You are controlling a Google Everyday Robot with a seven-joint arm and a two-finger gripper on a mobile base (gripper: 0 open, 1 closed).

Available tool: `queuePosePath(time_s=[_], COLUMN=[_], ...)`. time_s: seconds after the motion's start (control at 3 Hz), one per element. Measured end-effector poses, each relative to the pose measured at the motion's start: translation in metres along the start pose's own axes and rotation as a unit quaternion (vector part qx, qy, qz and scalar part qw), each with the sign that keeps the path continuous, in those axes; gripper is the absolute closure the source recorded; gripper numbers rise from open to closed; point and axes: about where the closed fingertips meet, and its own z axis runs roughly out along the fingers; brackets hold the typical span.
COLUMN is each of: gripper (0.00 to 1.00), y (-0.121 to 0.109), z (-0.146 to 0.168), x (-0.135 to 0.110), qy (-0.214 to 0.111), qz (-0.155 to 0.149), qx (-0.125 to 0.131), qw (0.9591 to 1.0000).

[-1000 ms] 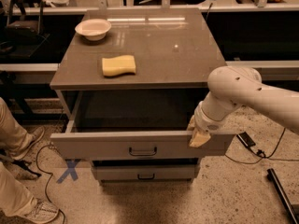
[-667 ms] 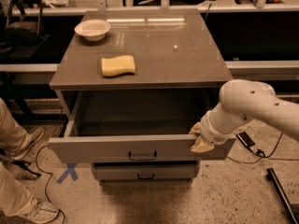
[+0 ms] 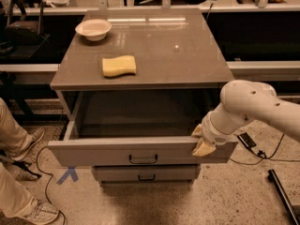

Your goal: Open top drawer

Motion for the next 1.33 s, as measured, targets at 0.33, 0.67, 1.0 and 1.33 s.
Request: queuePosePath(time_s=[0.33,0.67,1.0,1.33], gripper=[0.50,0.27,0.04,0.02], y=[0.0009,0.0015,0.0038,0.0069], z=[0.0014,0.0022,0.0020,0.0012], x=[-0.0003,-0.0005,0.0002,0.0010], qy=[0.000,0.000,0.003,0.007], qz=[-0.001,-0.001,-0.002,-0.004], qx=[-0.002,-0.003,-0.008,-0.016], qw=[1.0000,1.0000,1.0000,0.9998])
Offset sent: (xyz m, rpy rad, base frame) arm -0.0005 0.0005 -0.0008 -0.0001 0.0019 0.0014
